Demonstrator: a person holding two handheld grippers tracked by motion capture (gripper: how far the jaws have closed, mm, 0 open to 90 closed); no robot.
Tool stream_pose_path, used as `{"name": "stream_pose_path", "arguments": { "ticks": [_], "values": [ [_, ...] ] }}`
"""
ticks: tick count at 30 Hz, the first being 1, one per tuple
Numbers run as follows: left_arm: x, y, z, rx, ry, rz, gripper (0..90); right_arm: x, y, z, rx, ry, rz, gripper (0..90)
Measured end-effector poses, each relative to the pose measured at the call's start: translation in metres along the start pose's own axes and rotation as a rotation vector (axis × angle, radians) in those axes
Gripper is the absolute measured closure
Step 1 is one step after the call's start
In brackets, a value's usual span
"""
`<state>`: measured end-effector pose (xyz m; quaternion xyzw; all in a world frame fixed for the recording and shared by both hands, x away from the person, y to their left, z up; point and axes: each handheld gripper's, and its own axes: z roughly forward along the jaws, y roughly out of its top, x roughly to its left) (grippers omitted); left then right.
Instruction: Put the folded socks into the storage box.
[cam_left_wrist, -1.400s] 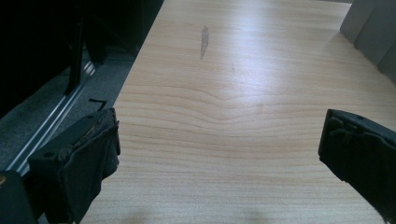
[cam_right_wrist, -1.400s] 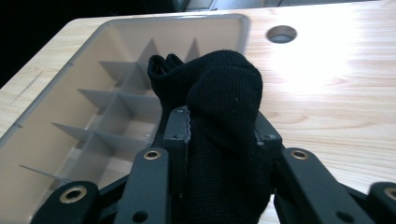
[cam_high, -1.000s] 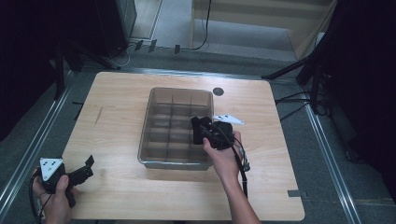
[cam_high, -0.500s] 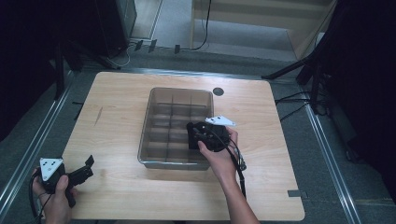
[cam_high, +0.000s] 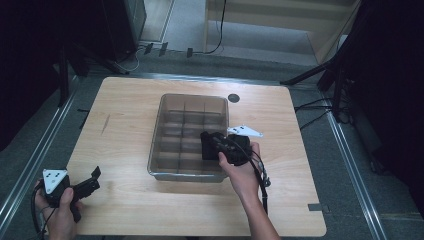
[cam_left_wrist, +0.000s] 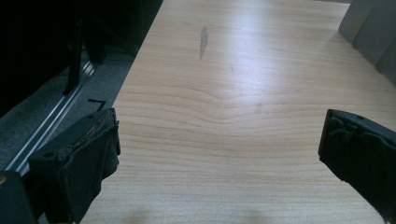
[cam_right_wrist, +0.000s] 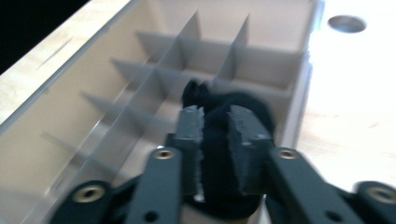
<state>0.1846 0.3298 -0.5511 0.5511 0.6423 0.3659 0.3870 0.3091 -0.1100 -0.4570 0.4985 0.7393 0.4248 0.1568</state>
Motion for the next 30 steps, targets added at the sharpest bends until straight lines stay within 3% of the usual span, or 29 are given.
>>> {"name": "stream_pose_path", "arguments": {
  "ticks": [1, 2, 3, 6, 8, 10, 12, 13, 14, 15, 17, 18, 20, 23, 24, 25, 26, 30],
  "values": [
    [0.000, 0.000, 0.000, 0.000, 0.000, 0.000, 0.0, 0.002, -0.004, 0.004, 0.042, -0.026, -0.010, 82.4],
    [0.000, 0.000, 0.000, -0.001, 0.000, 0.001, 0.0, 0.002, -0.004, 0.004, 0.042, -0.026, -0.010, 82.4],
    [0.000, 0.000, 0.000, -0.002, 0.000, 0.001, 0.0, 0.003, -0.009, 0.011, 0.092, -0.044, -0.017, 84.2],
    [0.000, 0.000, 0.000, -0.001, -0.002, 0.001, 0.0, 0.003, -0.011, 0.017, 0.144, -0.052, -0.025, 84.9],
    [0.000, 0.000, 0.000, 0.000, -0.003, 0.001, 0.0, 0.006, -0.014, 0.021, 0.197, -0.069, -0.067, 85.1],
    [0.000, 0.000, 0.000, 0.001, -0.003, -0.001, 0.0, 0.007, -0.013, 0.019, 0.193, -0.059, -0.065, 83.1],
    [0.000, 0.000, 0.000, 0.001, -0.003, -0.001, 0.0, 0.004, -0.011, 0.016, 0.162, -0.025, -0.036, 80.2],
    [0.000, 0.000, 0.000, 0.001, -0.003, -0.001, 0.0, 0.002, -0.008, 0.011, 0.116, -0.017, -0.021, 78.1],
    [0.000, 0.000, 0.000, 0.001, -0.003, -0.001, 0.0, 0.002, -0.008, 0.011, 0.116, -0.017, -0.021, 78.1],
    [0.000, 0.000, 0.000, 0.001, -0.002, 0.000, 0.0, 0.001, -0.005, 0.006, 0.064, -0.008, -0.019, 76.4],
    [0.000, 0.000, 0.000, 0.001, -0.002, 0.000, 0.0, 0.000, -0.005, 0.004, 0.036, -0.009, -0.026, 73.8],
    [0.000, 0.000, 0.000, 0.000, -0.002, 0.001, 0.0, 0.000, -0.002, 0.001, -0.055, -0.016, -0.043, 67.1],
    [0.000, 0.000, 0.000, -0.002, -0.001, 0.002, 0.0, 0.000, 0.001, 0.003, -0.091, -0.030, -0.041, 66.3],
    [0.000, 0.000, 0.000, -0.001, -0.001, 0.000, 0.0, -0.002, 0.003, 0.011, -0.086, -0.051, -0.040, 66.4],
    [0.000, 0.000, 0.000, 0.001, -0.002, -0.001, 0.0, -0.004, 0.001, 0.021, -0.036, -0.075, -0.043, 67.4],
    [0.000, 0.000, 0.000, 0.001, -0.002, -0.001, 0.0, -0.004, 0.001, 0.021, -0.036, -0.075, -0.043, 67.4],
    [0.000, 0.000, 0.000, 0.001, -0.004, -0.002, 0.0, -0.005, -0.004, 0.028, 0.014, -0.084, -0.057, 69.3],
    [0.000, 0.000, 0.000, 0.002, -0.006, -0.002, 0.0, -0.005, -0.006, 0.024, -0.006, -0.056, -0.046, 65.4]
  ]
}}
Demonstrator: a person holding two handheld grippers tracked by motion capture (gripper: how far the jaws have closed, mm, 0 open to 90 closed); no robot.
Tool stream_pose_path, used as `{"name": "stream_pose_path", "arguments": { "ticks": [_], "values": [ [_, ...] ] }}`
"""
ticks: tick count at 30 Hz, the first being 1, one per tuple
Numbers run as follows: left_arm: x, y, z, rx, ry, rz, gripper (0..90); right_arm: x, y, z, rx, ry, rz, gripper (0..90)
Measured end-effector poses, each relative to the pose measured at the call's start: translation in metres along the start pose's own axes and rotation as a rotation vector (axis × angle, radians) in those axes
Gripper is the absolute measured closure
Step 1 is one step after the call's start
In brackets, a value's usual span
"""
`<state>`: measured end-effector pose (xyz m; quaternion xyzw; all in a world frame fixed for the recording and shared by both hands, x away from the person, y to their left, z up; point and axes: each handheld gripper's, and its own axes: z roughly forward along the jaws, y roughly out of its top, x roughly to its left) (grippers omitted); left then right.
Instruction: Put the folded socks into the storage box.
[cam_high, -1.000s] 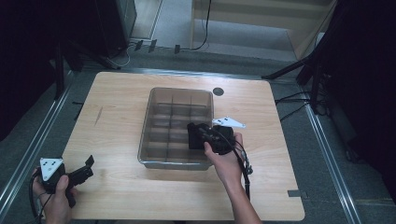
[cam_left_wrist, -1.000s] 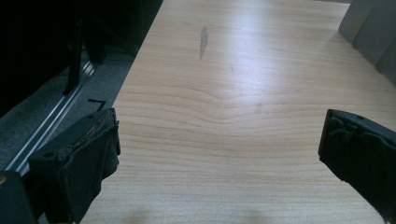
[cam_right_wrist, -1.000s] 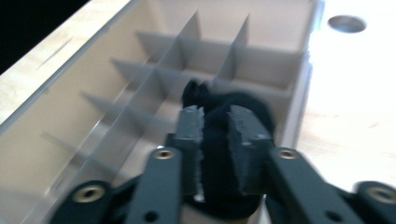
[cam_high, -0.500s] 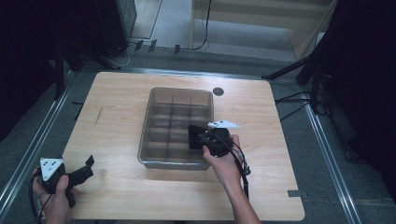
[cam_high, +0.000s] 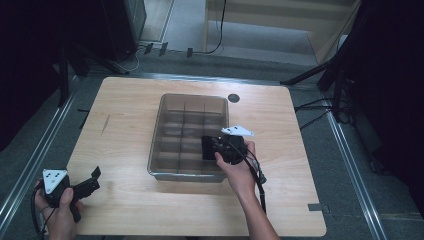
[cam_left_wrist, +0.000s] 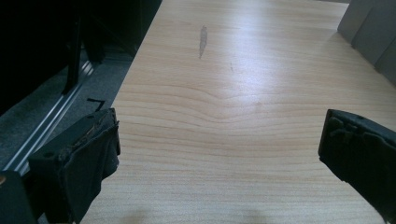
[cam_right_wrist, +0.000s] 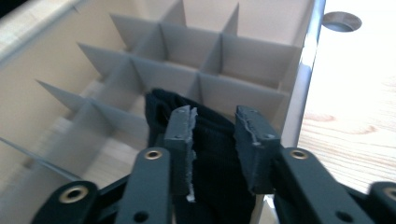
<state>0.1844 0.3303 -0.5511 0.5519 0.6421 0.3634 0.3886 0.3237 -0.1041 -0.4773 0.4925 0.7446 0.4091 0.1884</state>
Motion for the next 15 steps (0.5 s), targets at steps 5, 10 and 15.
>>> {"name": "stream_pose_path", "arguments": {
  "ticks": [5, 10, 15],
  "values": [
    [0.000, 0.000, 0.000, -0.001, 0.001, 0.001, 0.0, -0.007, 0.005, -0.017, -0.114, 0.001, 0.008, 49.4],
    [-0.001, 0.000, 0.000, -0.002, 0.002, 0.004, 0.0, -0.017, 0.007, -0.027, -0.166, -0.051, 0.000, 29.2],
    [-0.001, 0.000, 0.000, -0.001, 0.003, 0.005, 0.0, -0.039, 0.000, -0.036, -0.128, -0.150, -0.004, 14.5]
  ]
}}
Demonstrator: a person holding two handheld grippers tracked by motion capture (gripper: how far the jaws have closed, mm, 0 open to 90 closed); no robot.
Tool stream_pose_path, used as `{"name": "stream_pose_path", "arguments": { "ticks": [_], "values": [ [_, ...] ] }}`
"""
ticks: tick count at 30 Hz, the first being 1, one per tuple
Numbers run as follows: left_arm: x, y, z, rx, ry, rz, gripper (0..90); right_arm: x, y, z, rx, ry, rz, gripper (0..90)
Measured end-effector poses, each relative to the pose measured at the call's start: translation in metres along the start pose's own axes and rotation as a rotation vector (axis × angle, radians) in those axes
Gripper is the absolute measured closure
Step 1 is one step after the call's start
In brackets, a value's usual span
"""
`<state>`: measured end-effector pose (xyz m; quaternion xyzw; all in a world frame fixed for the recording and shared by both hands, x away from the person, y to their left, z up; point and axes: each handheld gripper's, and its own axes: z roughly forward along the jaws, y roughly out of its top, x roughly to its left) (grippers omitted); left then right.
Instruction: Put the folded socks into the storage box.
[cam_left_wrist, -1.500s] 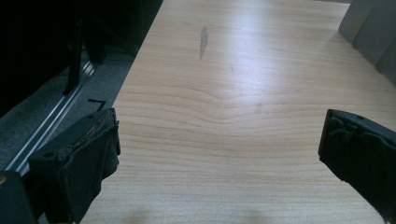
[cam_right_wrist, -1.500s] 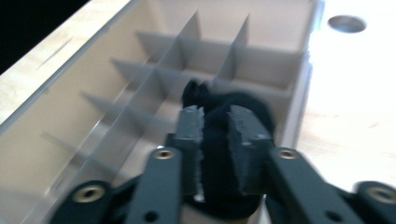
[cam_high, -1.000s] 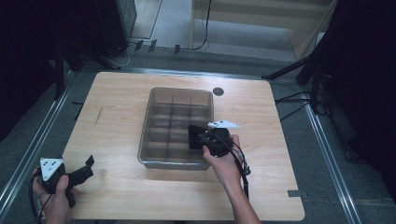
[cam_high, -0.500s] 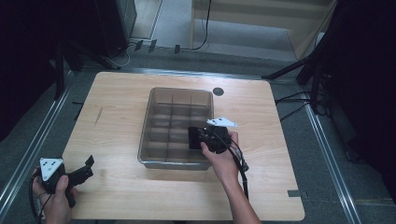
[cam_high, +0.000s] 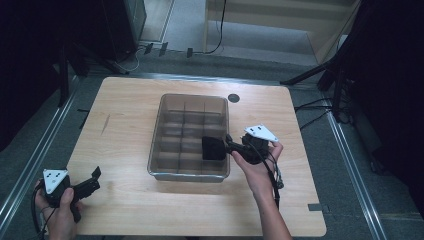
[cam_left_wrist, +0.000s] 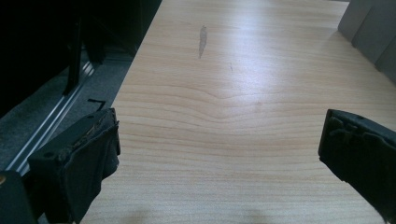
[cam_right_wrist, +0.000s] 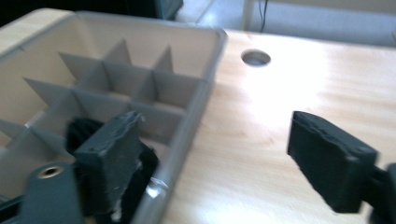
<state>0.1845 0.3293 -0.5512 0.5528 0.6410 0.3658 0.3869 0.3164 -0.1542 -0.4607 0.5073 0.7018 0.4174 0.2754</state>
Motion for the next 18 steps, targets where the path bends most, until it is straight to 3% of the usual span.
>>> {"name": "stream_pose_path", "arguments": {
  "ticks": [3, 4, 8, 10, 13, 14, 18],
  "values": [
    [0.000, 0.000, 0.000, 0.001, 0.001, 0.000, 0.0, -0.008, -0.003, -0.004, 0.006, 0.000, 0.024, 12.4],
    [0.000, 0.000, 0.000, 0.001, 0.001, 0.001, 0.0, -0.017, -0.007, -0.008, -0.001, -0.017, 0.028, 5.6],
    [0.000, 0.000, 0.000, -0.002, 0.003, -0.002, 0.0, -0.030, -0.013, -0.014, -0.004, -0.009, 0.050, 0.6],
    [-0.001, 0.000, 0.000, -0.003, 0.003, -0.001, 0.0, -0.044, -0.020, -0.020, -0.005, -0.019, 0.070, 0.0],
    [-0.001, 0.000, 0.000, -0.003, 0.004, -0.001, 0.0, -0.053, -0.025, -0.024, -0.002, -0.036, 0.082, 0.0],
    [-0.001, 0.000, 0.000, -0.002, 0.004, 0.000, 0.0, -0.063, -0.031, -0.028, -0.002, -0.056, 0.091, 0.0],
    [-0.001, 0.000, 0.000, -0.002, 0.005, 0.001, 0.0, -0.077, -0.039, -0.034, -0.004, -0.087, 0.096, 0.0]
  ]
}}
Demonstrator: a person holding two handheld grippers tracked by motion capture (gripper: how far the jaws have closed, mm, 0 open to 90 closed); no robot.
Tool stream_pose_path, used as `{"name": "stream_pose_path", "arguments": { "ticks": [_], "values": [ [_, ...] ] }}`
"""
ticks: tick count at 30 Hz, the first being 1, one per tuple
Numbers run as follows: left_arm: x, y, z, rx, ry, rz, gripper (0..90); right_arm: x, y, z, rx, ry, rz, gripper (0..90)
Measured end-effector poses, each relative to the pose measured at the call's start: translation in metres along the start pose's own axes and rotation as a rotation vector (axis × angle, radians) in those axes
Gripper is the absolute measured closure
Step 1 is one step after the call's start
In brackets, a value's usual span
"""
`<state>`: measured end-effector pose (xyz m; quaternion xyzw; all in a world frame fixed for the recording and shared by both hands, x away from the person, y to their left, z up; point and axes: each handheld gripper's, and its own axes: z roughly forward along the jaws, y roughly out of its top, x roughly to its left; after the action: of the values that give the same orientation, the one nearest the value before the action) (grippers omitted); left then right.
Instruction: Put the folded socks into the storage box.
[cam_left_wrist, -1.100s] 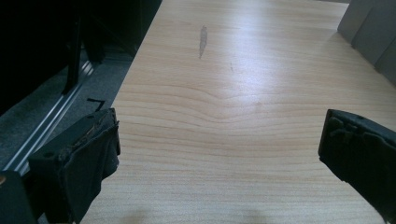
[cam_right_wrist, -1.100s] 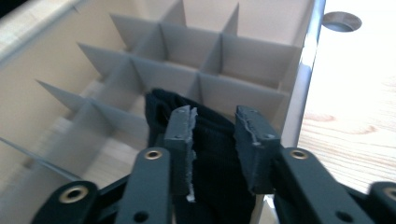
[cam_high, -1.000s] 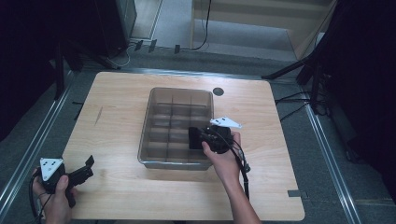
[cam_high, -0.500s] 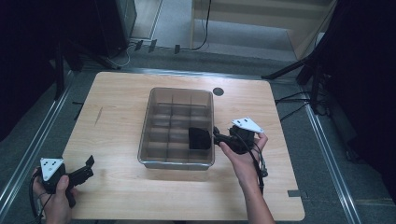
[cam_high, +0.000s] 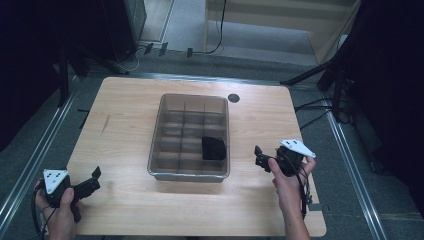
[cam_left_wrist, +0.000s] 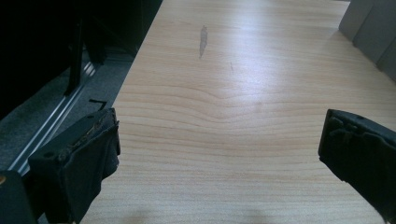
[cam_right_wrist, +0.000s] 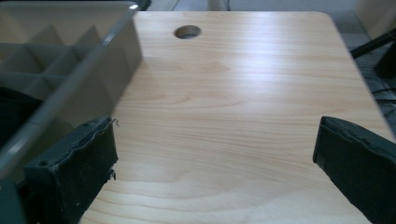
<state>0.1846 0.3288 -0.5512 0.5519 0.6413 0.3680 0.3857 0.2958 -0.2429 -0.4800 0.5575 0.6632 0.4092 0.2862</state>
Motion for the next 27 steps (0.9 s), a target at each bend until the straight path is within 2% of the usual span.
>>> {"name": "stream_pose_path", "arguments": {
  "ticks": [1, 2, 3, 5, 6, 8, 10, 15, 18, 27],
  "values": [
    [0.000, 0.000, 0.000, 0.001, 0.001, 0.000, 0.0, -0.010, -0.004, -0.003, 0.001, -0.017, 0.012, 0.0],
    [0.000, 0.000, 0.000, 0.001, 0.001, 0.000, 0.0, -0.010, -0.004, -0.003, 0.001, -0.017, 0.012, 0.0],
    [0.000, 0.000, 0.000, 0.001, 0.002, 0.001, 0.0, -0.019, -0.008, -0.007, -0.002, -0.034, 0.017, 0.0],
    [0.000, 0.000, 0.000, -0.001, 0.002, 0.001, 0.0, -0.022, -0.009, -0.008, -0.001, -0.041, 0.018, 0.0],
    [0.000, 0.000, 0.000, -0.001, 0.002, 0.000, 0.0, -0.032, -0.014, -0.012, -0.002, -0.054, 0.028, 0.0],
    [0.000, 0.000, 0.000, -0.001, 0.002, 0.000, 0.0, -0.035, -0.016, -0.013, -0.004, -0.058, 0.031, 0.0],
    [0.000, 0.000, 0.000, -0.001, 0.002, 0.001, 0.0, -0.047, -0.025, -0.017, 0.001, -0.074, 0.040, 0.0],
    [0.000, 0.000, 0.000, 0.000, 0.003, 0.001, 0.0, -0.060, -0.037, -0.022, 0.003, -0.089, 0.046, 0.0],
    [0.000, 0.000, 0.000, -0.005, 0.004, 0.001, 0.0, -0.070, -0.050, -0.026, 0.004, -0.096, 0.056, 0.0],
    [0.000, 0.000, 0.000, -0.005, 0.005, -0.001, 0.0, -0.088, -0.072, -0.036, 0.006, -0.097, 0.076, 0.0]
  ]
}}
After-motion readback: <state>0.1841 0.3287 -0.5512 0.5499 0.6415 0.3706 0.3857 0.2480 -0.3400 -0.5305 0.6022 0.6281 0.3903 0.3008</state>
